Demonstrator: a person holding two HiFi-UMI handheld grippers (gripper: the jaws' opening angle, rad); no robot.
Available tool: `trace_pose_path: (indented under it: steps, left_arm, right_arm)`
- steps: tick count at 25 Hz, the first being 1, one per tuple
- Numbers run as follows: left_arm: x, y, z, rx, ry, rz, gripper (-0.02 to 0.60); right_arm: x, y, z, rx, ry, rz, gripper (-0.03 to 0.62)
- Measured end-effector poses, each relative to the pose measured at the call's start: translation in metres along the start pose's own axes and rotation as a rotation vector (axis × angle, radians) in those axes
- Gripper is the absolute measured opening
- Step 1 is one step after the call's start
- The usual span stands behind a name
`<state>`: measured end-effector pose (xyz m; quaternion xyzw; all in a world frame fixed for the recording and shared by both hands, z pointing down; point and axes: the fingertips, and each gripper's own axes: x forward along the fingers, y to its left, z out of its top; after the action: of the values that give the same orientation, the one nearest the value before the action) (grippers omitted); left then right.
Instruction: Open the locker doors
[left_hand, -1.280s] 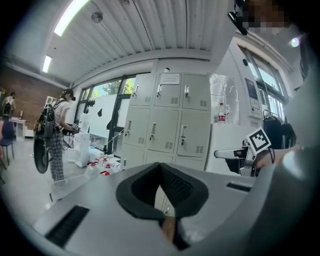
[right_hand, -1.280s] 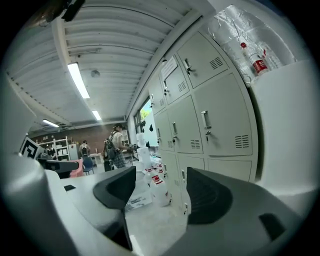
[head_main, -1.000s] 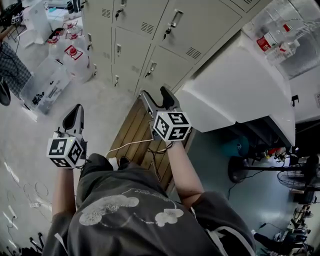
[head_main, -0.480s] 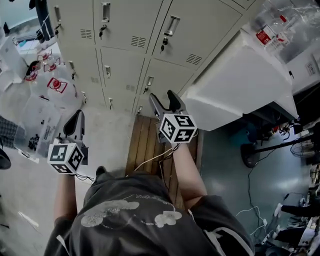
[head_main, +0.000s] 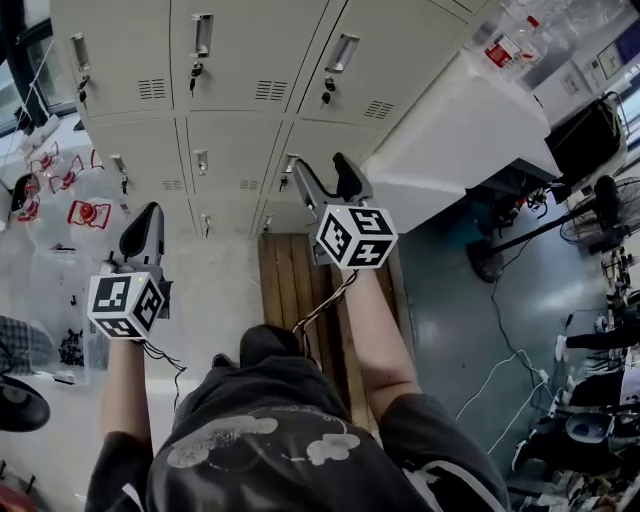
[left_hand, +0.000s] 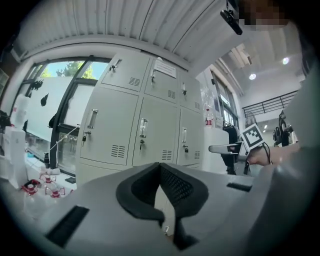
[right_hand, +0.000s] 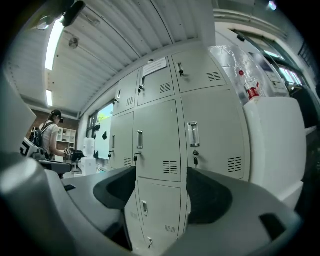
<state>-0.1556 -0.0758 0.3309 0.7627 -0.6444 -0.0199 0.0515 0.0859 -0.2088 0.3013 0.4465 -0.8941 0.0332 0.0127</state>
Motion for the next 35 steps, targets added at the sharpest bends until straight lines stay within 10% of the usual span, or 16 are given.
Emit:
trace_pose_path:
  steps: [35]
  left_arm:
    - [0.192,0.038,0.057,0.131,-0.046,-0.044,0.009]
  right_arm:
    - [0.181,-0.103,0.093,-0.093,-0.154,-0.047,0.307]
